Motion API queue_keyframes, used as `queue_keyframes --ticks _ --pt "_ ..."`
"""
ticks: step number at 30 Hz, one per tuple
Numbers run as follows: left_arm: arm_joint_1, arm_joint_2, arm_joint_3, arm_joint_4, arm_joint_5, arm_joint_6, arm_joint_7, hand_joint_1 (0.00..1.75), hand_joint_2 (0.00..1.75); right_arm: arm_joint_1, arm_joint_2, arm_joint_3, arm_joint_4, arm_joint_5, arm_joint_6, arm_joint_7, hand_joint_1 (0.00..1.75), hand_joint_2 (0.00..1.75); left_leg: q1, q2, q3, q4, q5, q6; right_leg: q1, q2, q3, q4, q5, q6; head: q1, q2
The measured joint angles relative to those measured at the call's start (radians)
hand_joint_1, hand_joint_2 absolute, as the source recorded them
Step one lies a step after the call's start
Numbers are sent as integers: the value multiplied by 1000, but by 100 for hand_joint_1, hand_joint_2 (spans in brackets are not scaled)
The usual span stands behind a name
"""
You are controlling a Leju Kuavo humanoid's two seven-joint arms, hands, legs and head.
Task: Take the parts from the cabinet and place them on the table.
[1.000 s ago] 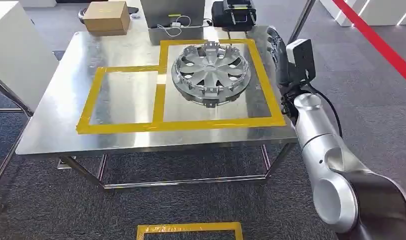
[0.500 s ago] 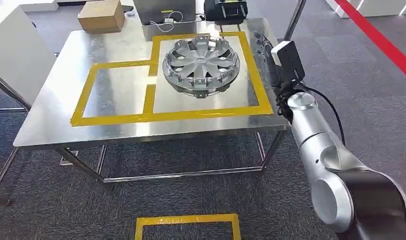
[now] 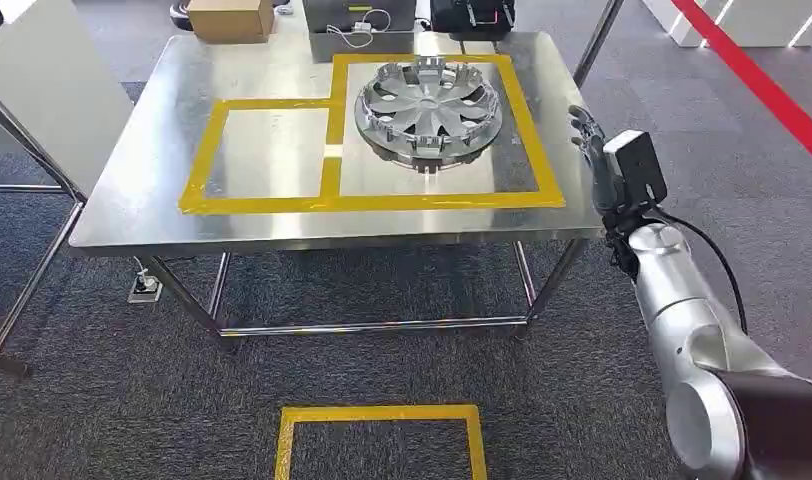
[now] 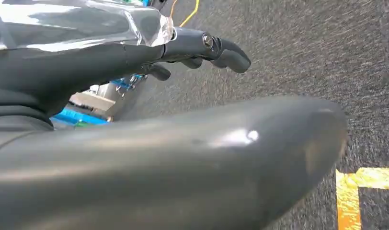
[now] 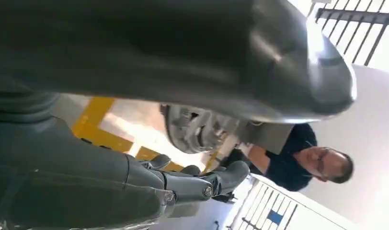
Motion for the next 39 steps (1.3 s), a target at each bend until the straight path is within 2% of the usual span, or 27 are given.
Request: queue_keyframes --ticks 1,2,3,5,7,8,9,11,12,14,16,17,18,19,22,23,24,26,27,28,29,30,32,34,37,38,39 --pt "0 1 -3 0 -4 0 -3 0 0 11 -8 0 -1 -3 0 -3 0 0 -1 1 -10 2 7 -2 0 0 64 -88 27 -5 1 0" --pt "-1 1 -5 0 -8 0 -9 0 0 18 -18 0 -6 -8 1 -6 0 0 -3 2 -17 5 14 -4 2 0 134 -189 25 -10 0 0" --pt "-2 1 -8 0 -9 0 -15 0 0 25 -28 0 -13 -15 4 -11 0 0 -8 2 -25 10 20 -9 7 -2 185 -275 -6 -11 0 0" --pt "-1 3 -14 0 -12 0 -23 0 0 51 -50 -2 -23 -32 13 -24 0 0 -4 4 -27 6 36 -20 12 -3 181 -285 -5 -19 0 0" --pt "1 4 -18 0 -16 0 -29 0 0 86 -69 -4 -32 -48 21 -31 0 0 -7 0 -33 3 51 -34 11 -5 165 -288 13 -38 0 0" --pt "0 6 -19 0 -19 0 -31 0 0 95 -72 -5 -38 -55 24 -35 0 0 -2 -2 -42 16 24 -39 6 -11 162 -289 24 -44 3 0" --pt "0 8 -21 0 -25 -2 -36 0 0 108 -80 -6 -44 -63 24 -36 0 0 0 -2 -58 56 -34 -44 5 -10 147 -289 36 -56 -4 0" --pt "0 11 -29 0 -31 -4 -44 0 0 132 -89 -7 -52 -72 24 -38 0 0 5 -1 -99 198 -152 -52 5 -10 114 -288 61 -56 -5 0" --pt "0 12 -32 0 -34 -5 -48 0 0 140 -97 -8 -54 -76 24 -39 0 0 5 -1 -114 267 -184 -55 5 -10 99 -287 72 -54 -7 0" --pt "0 15 -38 0 -39 -12 -54 0 0 171 -113 -13 -63 -90 27 -44 0 0 8 -1 -99 319 -144 -56 5 -10 70 -286 95 -48 -6 0" --pt "0 18 -45 0 -40 -14 -63 0 0 208 -131 -23 -74 -107 37 -50 0 0 8 -1 -13 224 -64 -53 4 -14 45 -283 114 -40 -6 0" --pt "-1 19 -47 0 -40 -14 -70 0 0 222 -139 -29 -82 -117 41 -53 0 0 9 -2 57 131 -61 -51 4 -15 36 -281 123 -35 -7 0" --pt "-3 20 -48 0 -38 -12 -79 0 0 235 -145 -34 -92 -125 47 -54 0 0 6 -5 134 31 -94 -49 7 -15 29 -277 130 -28 -7 0" --pt "-7 24 -47 0 -31 -12 -88 0 0 245 -156 -38 -103 -135 55 -56 0 0 3 -11 163 -32 -121 -42 7 -17 25 -275 138 -22 -5 0" --pt "-9 41 -47 0 -25 -24 -95 0 0 285 -173 -50 -118 -154 73 -56 0 0 -2 -9 136 -23 -103 -17 3 -17 22 -288 172 -2 -5 0" --pt "-10 47 -47 0 -24 -32 -97 0 0 301 -179 -53 -120 -158 75 -57 0 0 4 -2 126 -25 -88 -5 -2 -16 15 -281 155 1 -6 0" --pt "-11 54 -47 -1 -24 -45 -100 0 0 316 -184 -58 -122 -162 75 -56 0 0 2 -1 111 -25 -76 6 -1 -15 -5 -247 99 2 -2 0" --pt "-11 67 -47 -2 -23 -67 -105 0 0 335 -186 -62 -128 -171 76 -56 0 0 -3 2 83 -24 -48 15 -1 -11 -53 -94 -32 7 2 0" --pt "-11 71 -47 -2 -23 -69 -107 0 0 343 -186 -63 -129 -174 77 -56 0 0 -6 4 67 -22 -35 16 -1 -10 -70 -15 -65 9 2 0" --pt "-11 76 -47 -2 -19 -72 -107 0 0 352 -185 -64 -129 -179 80 -56 0 0 -8 5 51 -21 -23 16 -1 -10 -74 43 -69 9 2 0" --pt "-11 80 -47 -2 -16 -72 -107 0 0 363 -183 -64 -129 -185 82 -56 0 0 -10 5 33 -19 -10 16 -1 -10 -58 58 -44 7 2 0" --pt "-11 85 -47 -2 -14 -72 -107 0 0 371 -182 -64 -129 -188 84 -56 0 0 -10 6 19 -16 -1 15 -1 -10 -22 31 -8 4 2 0" --pt "-11 89 -47 -2 -7 -72 -107 0 0 377 -176 -65 -130 -194 85 -56 0 0 -11 6 -11 -6 16 10 -1 -10 104 -129 36 -5 2 0" --pt "-14 92 -47 -3 -5 -72 -108 0 0 379 -170 -66 -140 -201 85 -57 0 0 -17 6 -25 4 30 0 4 -9 214 -300 -19 -12 0 0" --pt "-14 96 -47 -3 1 -72 -108 0 0 406 -161 -70 -149 -216 80 -58 0 0 -12 7 -29 -4 60 -19 12 -9 191 -290 -2 -30 -1 0" --pt "-13 100 -45 -3 4 -72 -108 0 0 418 -152 -71 -152 -219 74 -58 0 0 -12 1 -36 -2 60 -26 3 -13 182 -298 15 -40 2 0" --pt "-12 100 -43 -3 5 -72 -108 0 0 424 -148 -72 -152 -220 69 -57 0 0 -11 -2 -51 19 14 -34 2 -16 168 -297 27 -47 1 0"
